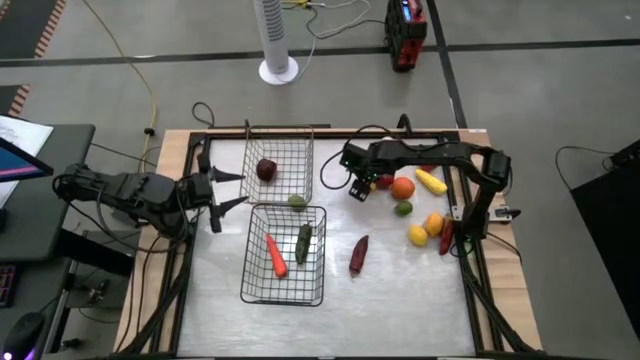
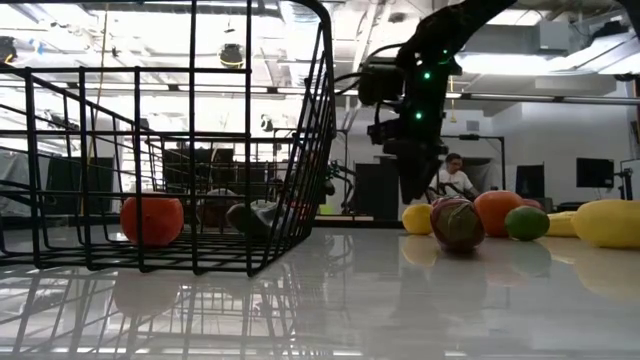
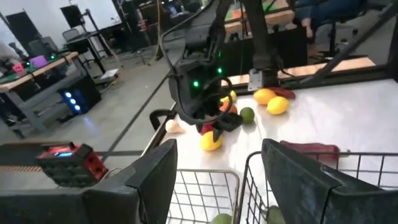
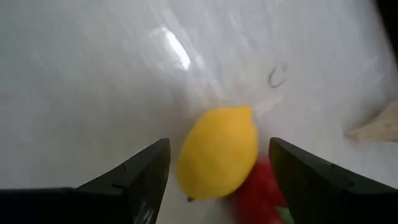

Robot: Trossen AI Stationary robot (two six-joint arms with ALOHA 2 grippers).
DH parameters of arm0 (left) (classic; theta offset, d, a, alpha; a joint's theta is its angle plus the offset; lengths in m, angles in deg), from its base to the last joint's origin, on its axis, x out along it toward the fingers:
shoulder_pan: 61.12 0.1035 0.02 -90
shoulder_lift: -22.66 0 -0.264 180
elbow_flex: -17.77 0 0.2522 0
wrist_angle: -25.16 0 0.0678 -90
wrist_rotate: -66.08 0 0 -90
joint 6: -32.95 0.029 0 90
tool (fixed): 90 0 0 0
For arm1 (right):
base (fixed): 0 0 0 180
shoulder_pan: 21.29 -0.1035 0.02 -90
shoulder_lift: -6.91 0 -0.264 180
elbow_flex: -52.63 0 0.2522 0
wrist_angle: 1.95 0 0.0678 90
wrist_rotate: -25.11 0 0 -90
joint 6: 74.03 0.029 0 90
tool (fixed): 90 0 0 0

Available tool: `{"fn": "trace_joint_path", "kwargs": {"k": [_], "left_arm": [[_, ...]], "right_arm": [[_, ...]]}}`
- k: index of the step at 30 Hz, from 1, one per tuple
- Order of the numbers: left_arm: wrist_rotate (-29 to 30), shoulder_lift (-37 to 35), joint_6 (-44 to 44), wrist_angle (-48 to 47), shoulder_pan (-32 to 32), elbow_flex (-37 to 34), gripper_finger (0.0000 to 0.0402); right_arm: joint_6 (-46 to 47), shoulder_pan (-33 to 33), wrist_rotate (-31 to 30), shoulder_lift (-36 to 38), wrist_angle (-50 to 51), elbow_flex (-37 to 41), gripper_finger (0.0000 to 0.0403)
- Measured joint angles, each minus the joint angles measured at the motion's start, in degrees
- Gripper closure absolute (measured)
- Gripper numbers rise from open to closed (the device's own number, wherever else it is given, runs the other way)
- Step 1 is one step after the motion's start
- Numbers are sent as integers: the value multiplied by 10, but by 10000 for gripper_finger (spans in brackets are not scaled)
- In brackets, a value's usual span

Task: Sort produce into baskets
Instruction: Put the top lemon into the gold wire basket

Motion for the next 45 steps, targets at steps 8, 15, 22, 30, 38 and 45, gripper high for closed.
{"fn": "trace_joint_path", "kwargs": {"k": [8,15,22,30,38,45], "left_arm": [[-2,2,-1,-15,0,0,178],[12,2,0,-16,0,0,178],[26,2,7,-15,0,0,178],[42,2,30,2,0,0,178],[41,2,34,11,0,0,178],[38,2,34,5,0,0,178]], "right_arm": [[5,21,47,0,-33,41,101],[9,20,47,-1,-56,63,136],[3,12,48,0,-49,60,182],[0,-28,9,0,3,-84,175],[-48,-91,-31,0,-231,-175,170],[-111,-121,52,-57,-334,-179,156]]}}
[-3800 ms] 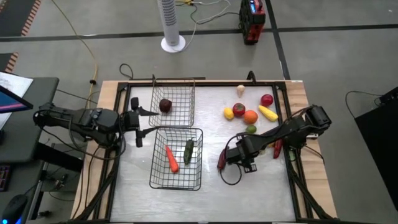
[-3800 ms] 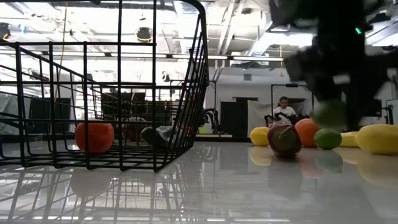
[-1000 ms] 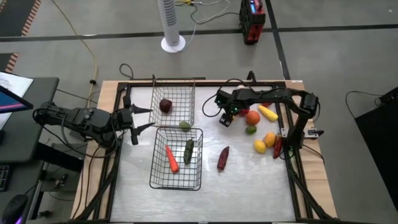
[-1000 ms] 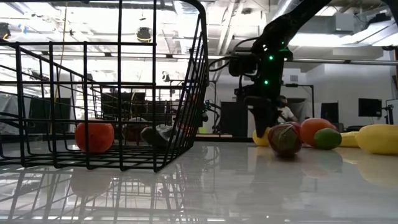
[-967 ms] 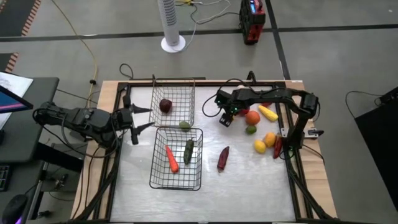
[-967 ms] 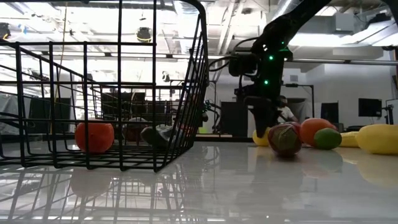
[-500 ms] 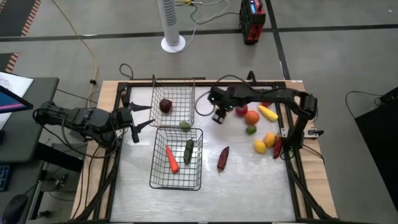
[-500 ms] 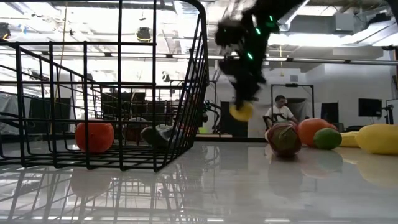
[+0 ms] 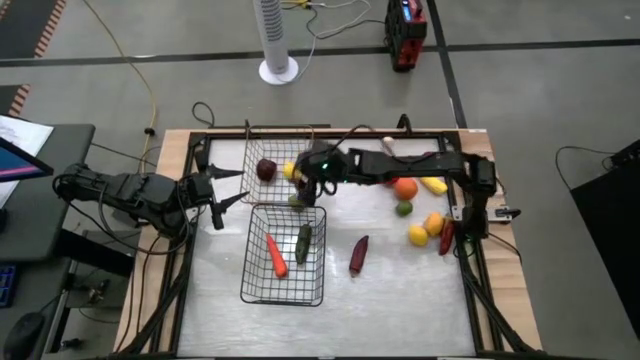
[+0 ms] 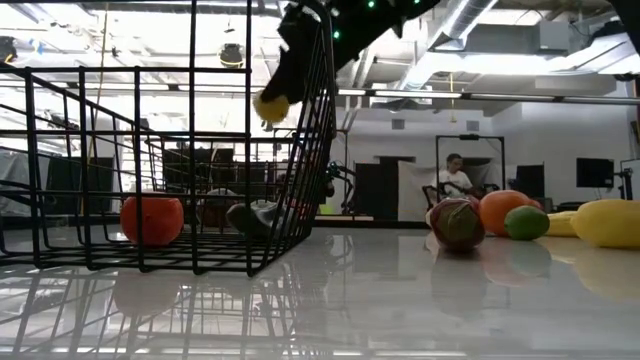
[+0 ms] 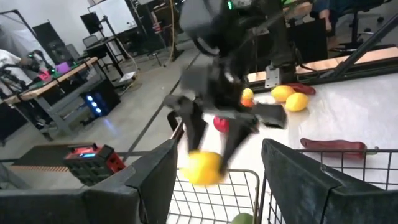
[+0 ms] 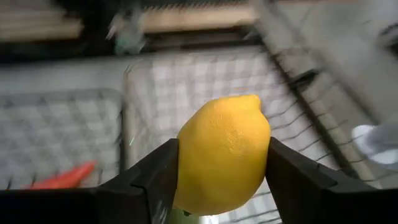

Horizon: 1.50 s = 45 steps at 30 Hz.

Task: Sort produce into baskets
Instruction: Put the top lemon into the gold wire basket, then put the left tomato into the gold wire basket

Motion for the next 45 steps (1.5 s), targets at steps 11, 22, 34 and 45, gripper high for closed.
{"fn": "trace_joint_path", "kwargs": {"k": [11,22,34,45], "left_arm": [[-1,0,0,-4,0,0,178],[-16,0,-20,-18,0,0,178],[-36,0,-41,-24,0,0,178],[-29,1,-32,-23,0,0,178]], "right_arm": [[20,16,1,21,181,-75,83],[74,36,-104,59,468,-41,90],[82,176,-78,87,481,142,80],[65,225,-60,84,499,154,11]]}}
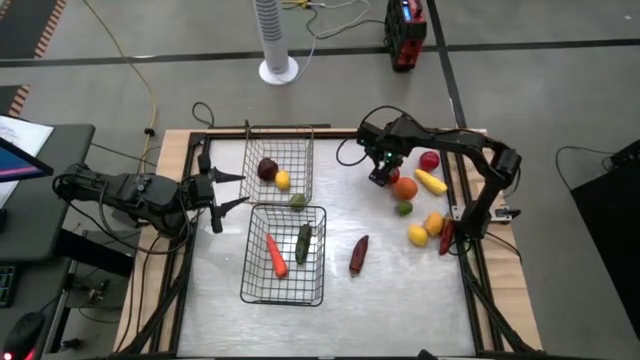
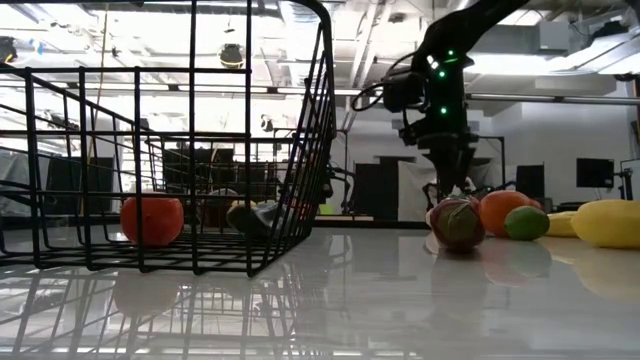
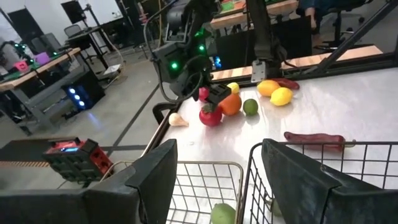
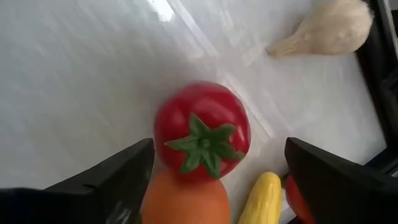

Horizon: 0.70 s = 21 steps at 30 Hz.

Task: Sort produce into baskets
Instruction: Put the left tomato into the gold wire basket

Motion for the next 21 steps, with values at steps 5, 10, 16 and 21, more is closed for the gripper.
{"fn": "trace_joint_path", "kwargs": {"k": [5,10,16,21], "left_arm": [[-2,0,-2,-5,0,0,178],[-15,0,-2,-15,0,0,178],[-16,0,4,0,0,0,178],[-17,0,9,16,0,0,178]], "right_arm": [[2,11,32,-1,-42,32,5],[6,11,22,-2,-76,83,22],[10,6,11,-1,-108,102,64],[11,-17,35,-3,-135,80,87]]}}
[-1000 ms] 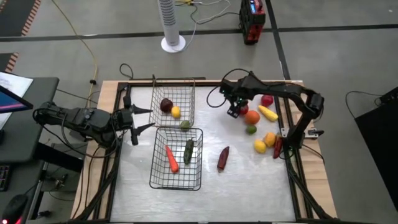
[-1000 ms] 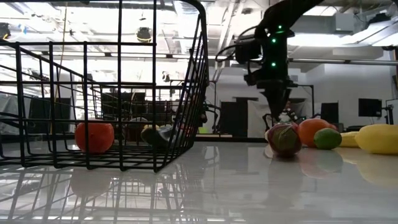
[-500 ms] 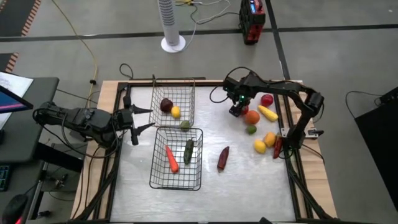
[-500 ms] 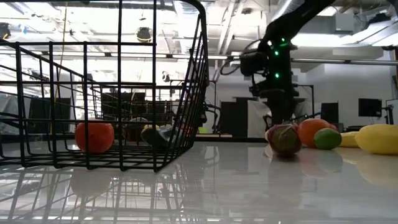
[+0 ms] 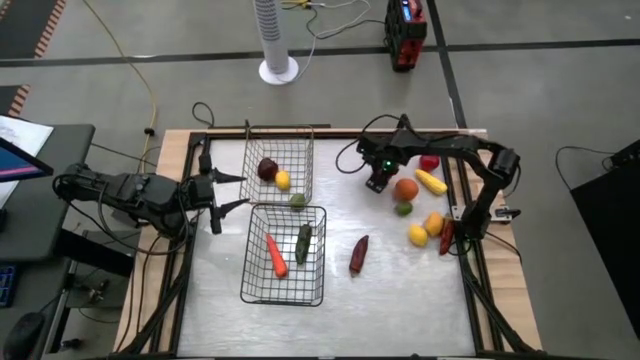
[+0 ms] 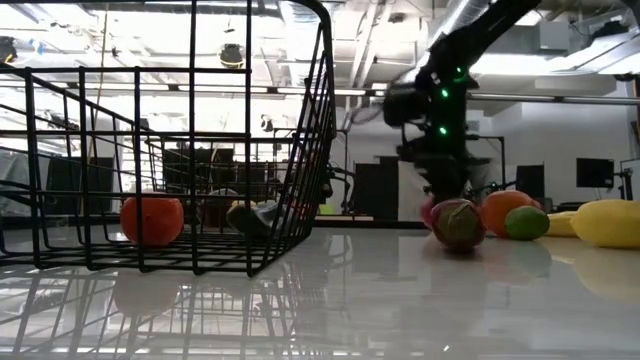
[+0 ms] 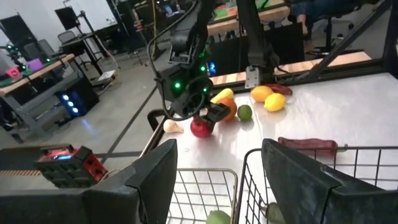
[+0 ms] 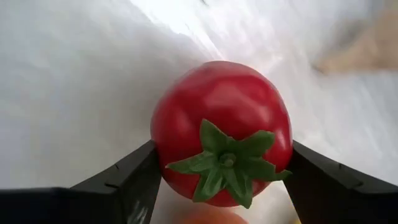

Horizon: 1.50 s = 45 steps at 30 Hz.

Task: Sort produce into baskets
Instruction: Put the left tomato into the gold wire basket, then put the garlic into the black wire basket

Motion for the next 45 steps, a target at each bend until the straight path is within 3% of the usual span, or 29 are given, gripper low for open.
{"fn": "trace_joint_path", "kwargs": {"k": [5,10,12,17,21,28,35,40,45], "left_arm": [[-31,0,19,16,0,0,178],[-53,2,26,25,0,0,178],[-52,2,30,29,0,0,178],[-52,3,33,37,0,0,178],[-52,3,34,33,0,0,178],[-51,3,39,27,0,0,178],[-45,3,39,18,0,0,178],[-45,2,34,17,0,0,178],[-45,3,22,7,0,0,178]], "right_arm": [[11,-62,37,3,-27,-86,84],[-16,-132,-52,4,-95,-188,84],[-29,-151,-57,4,-157,-210,84],[-41,-175,62,-15,-339,-218,82],[-52,-190,83,-61,-387,-217,69],[-57,-165,82,-108,-335,-251,11],[-54,-136,81,-88,-189,-289,18],[-34,-95,-34,-79,-42,-286,19],[18,-17,-55,-80,-11,-236,19]]}}
